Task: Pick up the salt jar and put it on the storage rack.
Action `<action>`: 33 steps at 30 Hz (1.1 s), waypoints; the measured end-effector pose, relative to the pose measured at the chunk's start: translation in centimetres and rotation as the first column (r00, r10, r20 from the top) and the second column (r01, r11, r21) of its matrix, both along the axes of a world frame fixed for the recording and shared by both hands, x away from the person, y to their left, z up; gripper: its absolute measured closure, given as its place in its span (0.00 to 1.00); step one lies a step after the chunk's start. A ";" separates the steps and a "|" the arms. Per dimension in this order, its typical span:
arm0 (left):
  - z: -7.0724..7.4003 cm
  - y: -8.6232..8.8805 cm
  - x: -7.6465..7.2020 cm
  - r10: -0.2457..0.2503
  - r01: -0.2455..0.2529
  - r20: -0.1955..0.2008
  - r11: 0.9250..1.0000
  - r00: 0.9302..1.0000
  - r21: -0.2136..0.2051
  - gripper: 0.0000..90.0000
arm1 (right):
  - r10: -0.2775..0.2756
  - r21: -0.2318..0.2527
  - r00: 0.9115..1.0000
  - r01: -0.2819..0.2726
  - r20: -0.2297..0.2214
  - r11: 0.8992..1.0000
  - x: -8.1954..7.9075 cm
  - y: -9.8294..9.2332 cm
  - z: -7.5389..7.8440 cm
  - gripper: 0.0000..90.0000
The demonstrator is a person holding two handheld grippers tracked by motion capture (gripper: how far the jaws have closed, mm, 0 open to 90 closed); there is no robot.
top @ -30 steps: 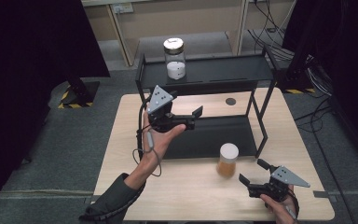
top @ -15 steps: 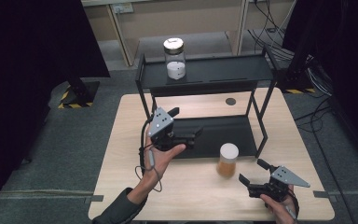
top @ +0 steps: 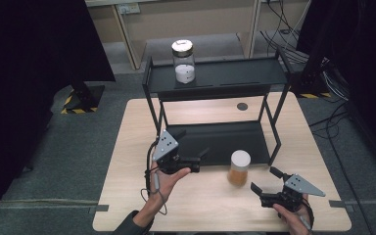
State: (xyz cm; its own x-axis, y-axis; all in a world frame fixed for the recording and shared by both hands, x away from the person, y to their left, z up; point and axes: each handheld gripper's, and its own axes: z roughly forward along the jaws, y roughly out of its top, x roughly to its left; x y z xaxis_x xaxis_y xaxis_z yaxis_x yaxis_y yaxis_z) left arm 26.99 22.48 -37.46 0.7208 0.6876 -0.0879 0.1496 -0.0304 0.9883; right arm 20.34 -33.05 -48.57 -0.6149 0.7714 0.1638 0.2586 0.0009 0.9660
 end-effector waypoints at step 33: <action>-8.1 0.8 -1.0 -0.025 0.025 -0.066 1.000 0.998 0.011 0.01 | 0.007 -0.003 1.000 -0.007 0.003 1.000 0.0 0.0 0.0 0.01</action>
State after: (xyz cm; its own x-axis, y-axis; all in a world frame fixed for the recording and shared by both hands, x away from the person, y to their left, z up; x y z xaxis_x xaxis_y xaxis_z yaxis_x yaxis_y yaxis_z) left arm 25.97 23.23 -45.58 0.7306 0.6708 -0.1275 0.2134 -0.0469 0.9758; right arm 20.34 -33.02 -48.56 -0.6208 0.7675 0.1598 0.2557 0.0056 0.9667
